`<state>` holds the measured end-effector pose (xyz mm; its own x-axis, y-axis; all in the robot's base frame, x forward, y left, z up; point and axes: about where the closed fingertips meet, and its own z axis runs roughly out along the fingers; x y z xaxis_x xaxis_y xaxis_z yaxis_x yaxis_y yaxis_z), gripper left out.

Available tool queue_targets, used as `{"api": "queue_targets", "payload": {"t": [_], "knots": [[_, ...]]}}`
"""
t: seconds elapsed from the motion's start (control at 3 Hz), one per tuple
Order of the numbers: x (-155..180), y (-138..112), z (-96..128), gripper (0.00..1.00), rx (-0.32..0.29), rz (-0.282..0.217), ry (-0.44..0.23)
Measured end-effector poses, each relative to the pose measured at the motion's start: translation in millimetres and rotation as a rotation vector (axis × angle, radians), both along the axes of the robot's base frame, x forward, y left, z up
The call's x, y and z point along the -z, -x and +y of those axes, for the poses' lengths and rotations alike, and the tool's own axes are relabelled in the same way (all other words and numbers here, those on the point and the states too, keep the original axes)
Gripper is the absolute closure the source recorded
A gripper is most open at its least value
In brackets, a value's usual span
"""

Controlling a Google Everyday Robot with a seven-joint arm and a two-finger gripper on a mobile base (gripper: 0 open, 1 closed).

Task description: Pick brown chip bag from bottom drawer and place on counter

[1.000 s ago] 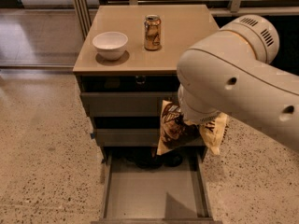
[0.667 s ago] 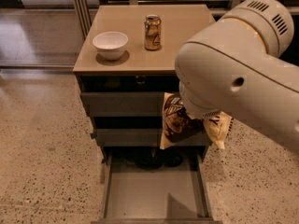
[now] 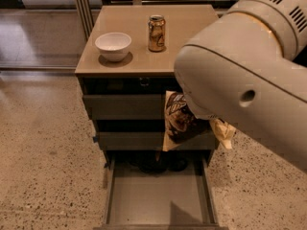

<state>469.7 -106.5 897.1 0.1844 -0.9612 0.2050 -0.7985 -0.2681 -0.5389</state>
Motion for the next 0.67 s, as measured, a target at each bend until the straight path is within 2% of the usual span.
{"api": "queue_targets", "payload": {"t": [0.33,0.67], "knots": [[-33,3,-5,1.0,0.004,-0.049,0.025],[-81,3,-7,1.0,-0.006,-0.142,0.077]]}}
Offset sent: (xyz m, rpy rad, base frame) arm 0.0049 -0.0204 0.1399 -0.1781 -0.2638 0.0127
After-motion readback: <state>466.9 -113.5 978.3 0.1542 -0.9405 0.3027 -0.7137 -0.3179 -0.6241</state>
